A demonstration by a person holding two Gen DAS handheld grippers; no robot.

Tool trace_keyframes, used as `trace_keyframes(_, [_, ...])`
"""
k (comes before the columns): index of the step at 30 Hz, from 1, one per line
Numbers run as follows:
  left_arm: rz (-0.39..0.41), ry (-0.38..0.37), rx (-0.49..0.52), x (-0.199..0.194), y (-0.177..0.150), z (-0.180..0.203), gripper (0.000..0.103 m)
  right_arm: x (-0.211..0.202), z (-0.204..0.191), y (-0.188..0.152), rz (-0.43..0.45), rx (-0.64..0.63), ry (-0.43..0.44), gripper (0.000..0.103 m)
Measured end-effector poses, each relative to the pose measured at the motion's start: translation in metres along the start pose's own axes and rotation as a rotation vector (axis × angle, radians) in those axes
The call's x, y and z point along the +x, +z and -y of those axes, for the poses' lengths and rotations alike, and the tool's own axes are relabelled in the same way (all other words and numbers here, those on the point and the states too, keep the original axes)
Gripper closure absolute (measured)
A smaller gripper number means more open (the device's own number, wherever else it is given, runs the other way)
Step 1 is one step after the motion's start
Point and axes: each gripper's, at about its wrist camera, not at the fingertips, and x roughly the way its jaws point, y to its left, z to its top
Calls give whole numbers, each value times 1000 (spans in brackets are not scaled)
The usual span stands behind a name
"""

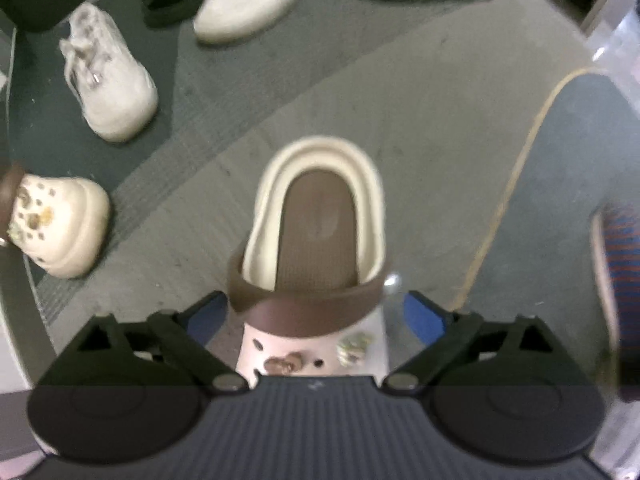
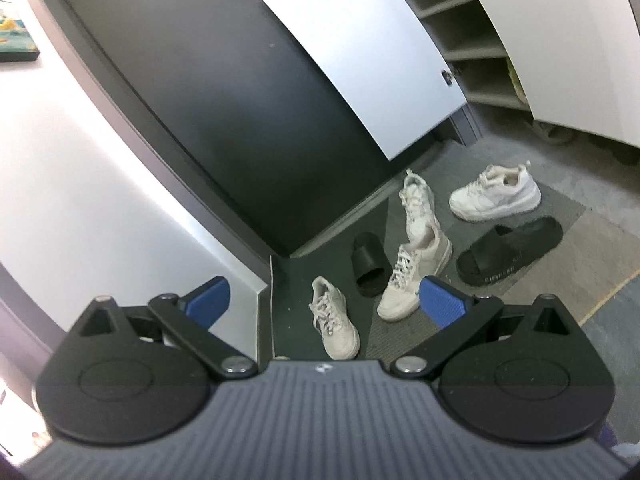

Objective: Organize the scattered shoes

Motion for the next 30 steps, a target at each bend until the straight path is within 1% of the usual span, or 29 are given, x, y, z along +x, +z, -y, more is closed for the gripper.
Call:
trace_keyframes(1, [21, 3, -6, -14, 1, 1, 5, -1, 0, 0, 5, -4, 7, 0])
trace_keyframes(4, [79, 12, -70, -68, 5, 3, 4, -3, -1, 0, 15, -10, 19, 0])
trace_keyframes(7, [131, 38, -136, -118, 12, 0, 3, -3, -1, -1, 17, 12, -6, 0])
trace_keyframes(9, [158, 68, -185, -153, 13, -2, 3, -2, -1, -3, 20, 44, -10, 0])
trace_keyframes(11, [170, 102, -238, -191, 13, -4, 3, -2, -3, -6, 24, 80, -10, 0])
trace_keyframes(12, [169, 112, -252, -202, 13, -6, 2, -1, -4, -7, 27, 94, -15, 0])
trace_keyframes(13, [173, 132, -278, -226, 10, -7, 1, 0, -5, -8, 29, 108, -17, 0])
trace_keyframes(14, [178, 147, -294, -247, 7, -7, 0, 1, -5, -10, 28, 124, -6, 0])
trace_keyframes(15, [183, 155, -299, -256, 5, -9, 0, 3, -5, -12, 20, 145, 16, 0])
trace_keyframes(16, [200, 175, -315, -278, -1, -11, 0, 5, -5, -13, 10, 157, 39, 0])
trace_keyframes(18, [239, 211, -347, -308, -10, -14, 0, 9, -7, -16, -18, 166, 90, 0])
trace_keyframes(19, [266, 229, -360, -327, -13, -14, 0, 9, -8, -18, -26, 161, 100, 0])
trace_keyframes(21, [354, 240, -398, -364, -22, -16, 0, 10, -11, -20, -37, 143, 108, 0])
trace_keyframes(22, [390, 235, -416, -376, -26, -16, 0, 10, -14, -21, -45, 116, 101, 0])
trace_keyframes(24, [462, 219, -425, -393, -33, -17, 0, 16, -17, -22, -88, 67, 75, 0])
trace_keyframes(26, [519, 232, -441, -399, -35, -18, 0, 30, -19, -25, -182, 19, 50, 0])
trace_keyframes(27, [536, 225, -464, -399, -35, -22, 0, 36, -21, -27, -228, -12, 59, 0])
trace_keyframes(29, [563, 173, -499, -396, -34, -30, 0, 51, -34, -38, -380, -153, 109, 0])
trace_keyframes(30, [569, 165, -505, -394, -34, -31, 0, 55, -44, -44, -424, -257, 121, 0])
